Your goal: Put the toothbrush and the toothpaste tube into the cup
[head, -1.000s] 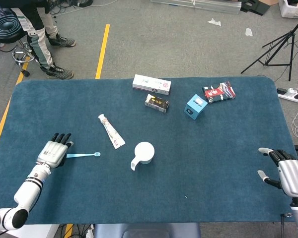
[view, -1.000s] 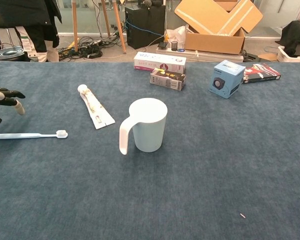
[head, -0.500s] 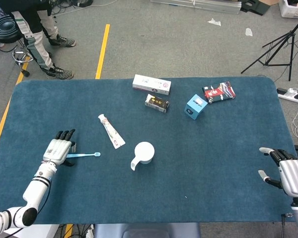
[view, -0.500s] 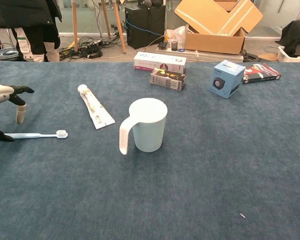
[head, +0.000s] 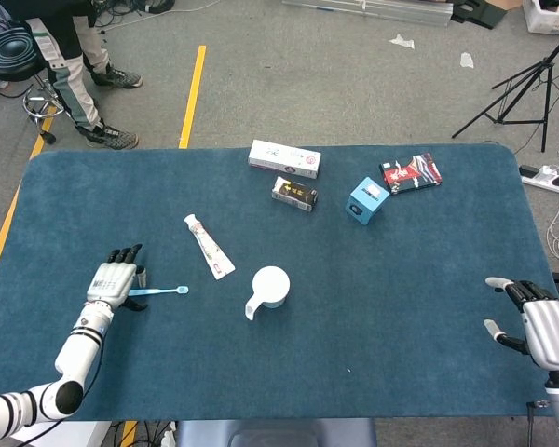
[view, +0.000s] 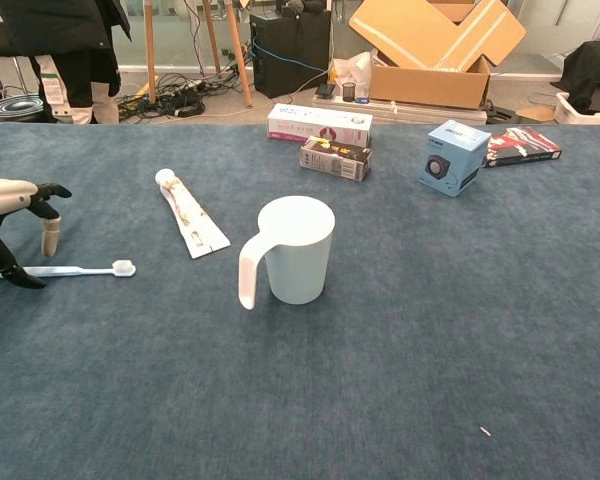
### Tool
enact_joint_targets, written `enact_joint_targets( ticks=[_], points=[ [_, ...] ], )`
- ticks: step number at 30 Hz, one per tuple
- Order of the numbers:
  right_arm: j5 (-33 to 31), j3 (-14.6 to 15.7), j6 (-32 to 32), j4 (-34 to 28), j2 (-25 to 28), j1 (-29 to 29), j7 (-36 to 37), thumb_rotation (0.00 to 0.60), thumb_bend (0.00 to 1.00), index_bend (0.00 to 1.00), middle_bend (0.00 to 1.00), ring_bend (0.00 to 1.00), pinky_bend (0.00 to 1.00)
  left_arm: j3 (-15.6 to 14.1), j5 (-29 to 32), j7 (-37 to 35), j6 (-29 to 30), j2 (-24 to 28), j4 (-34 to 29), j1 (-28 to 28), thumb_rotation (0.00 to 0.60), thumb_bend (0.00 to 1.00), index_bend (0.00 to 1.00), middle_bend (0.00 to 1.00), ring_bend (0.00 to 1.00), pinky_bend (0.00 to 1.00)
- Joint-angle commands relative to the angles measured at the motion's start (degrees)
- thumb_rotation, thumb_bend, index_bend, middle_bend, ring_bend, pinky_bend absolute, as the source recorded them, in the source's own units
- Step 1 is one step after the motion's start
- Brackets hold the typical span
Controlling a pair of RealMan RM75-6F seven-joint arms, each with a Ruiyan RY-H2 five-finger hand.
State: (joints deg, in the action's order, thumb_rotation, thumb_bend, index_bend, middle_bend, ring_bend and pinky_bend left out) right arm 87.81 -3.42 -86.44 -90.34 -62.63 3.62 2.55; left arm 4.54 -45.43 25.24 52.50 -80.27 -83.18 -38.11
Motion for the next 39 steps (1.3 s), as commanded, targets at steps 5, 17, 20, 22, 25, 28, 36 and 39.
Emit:
enact_joint_targets(
  ticks=[5, 17, 20, 22, 25, 28, 36, 39],
  points=[
    [0.09, 0.04, -0.04, 0.02, -0.02, -0.01, 0.0, 0.6, 0.16, 0.33, 0.42, 0.34, 0.47, 0.03, 0.19, -0.37, -0.66, -0.57, 0.88, -0.11, 0.6, 0.32, 0.51, 0.0, 0.0, 0.0],
    [-0.01, 0.04, 0.09, -0.09, 0.01, 0.02, -0.09, 0.6, 0.16, 0.33, 0.42, 0.34, 0.47, 0.05, 0.32, -1.07, -1.8, -1.04, 1.21, -0.29, 0.6, 0.32, 0.49, 0.0, 0.0, 0.0],
    [-0.05, 0.02, 0.03, -0.08, 0.1, -0.02, 0.19, 0.6, 0.16, 0.33, 0.42, 0.34, 0.47, -0.08, 0.12, -1.04, -1.88, -1.56, 1.67, -0.37, 0.6, 0.32, 0.49, 0.0, 0.0, 0.0],
    [-0.04, 0.02, 0.02, -0.07, 0.15, -0.03, 0.35, 0.6, 0.16, 0.33, 0.42, 0.34, 0.47, -0.14, 0.02, -0.92, -1.79, -1.93, 2.07, -0.41, 0.6, 0.32, 0.49, 0.0, 0.0, 0.0],
    [0.08, 0.06, -0.07, -0.09, 0.23, -0.07, 0.63, 0.6, 0.16, 0.33, 0.42, 0.34, 0.47, -0.13, -0.02, -0.81, -1.7, -2.58, 2.83, -0.49, 0.6, 0.32, 0.49, 0.0, 0.0, 0.0],
    [0.06, 0.03, -0.1, -0.04, 0.26, -0.08, 0.76, 0.6, 0.16, 0.33, 0.42, 0.34, 0.47, -0.06, 0.06, -0.76, -1.73, -2.92, 3.29, -0.55, 0.6, 0.32, 0.48, 0.0, 0.0, 0.0],
    [0.09, 0.05, -0.09, -0.05, 0.27, -0.08, 0.78, 0.6, 0.16, 0.33, 0.42, 0.34, 0.47, 0.17, 0.55, -0.72, -2.05, -3.47, 4.35, -0.69, 0.6, 0.32, 0.48, 0.0, 0.0, 0.0],
    [0.02, 0.03, -0.04, -0.05, 0.25, -0.07, 0.7, 0.6, 0.16, 0.33, 0.42, 0.34, 0.47, 0.2, 0.52, -0.83, -2.08, -3.58, 4.52, -0.65, 0.6, 0.32, 0.47, 0.0, 0.0, 0.0]
  ],
)
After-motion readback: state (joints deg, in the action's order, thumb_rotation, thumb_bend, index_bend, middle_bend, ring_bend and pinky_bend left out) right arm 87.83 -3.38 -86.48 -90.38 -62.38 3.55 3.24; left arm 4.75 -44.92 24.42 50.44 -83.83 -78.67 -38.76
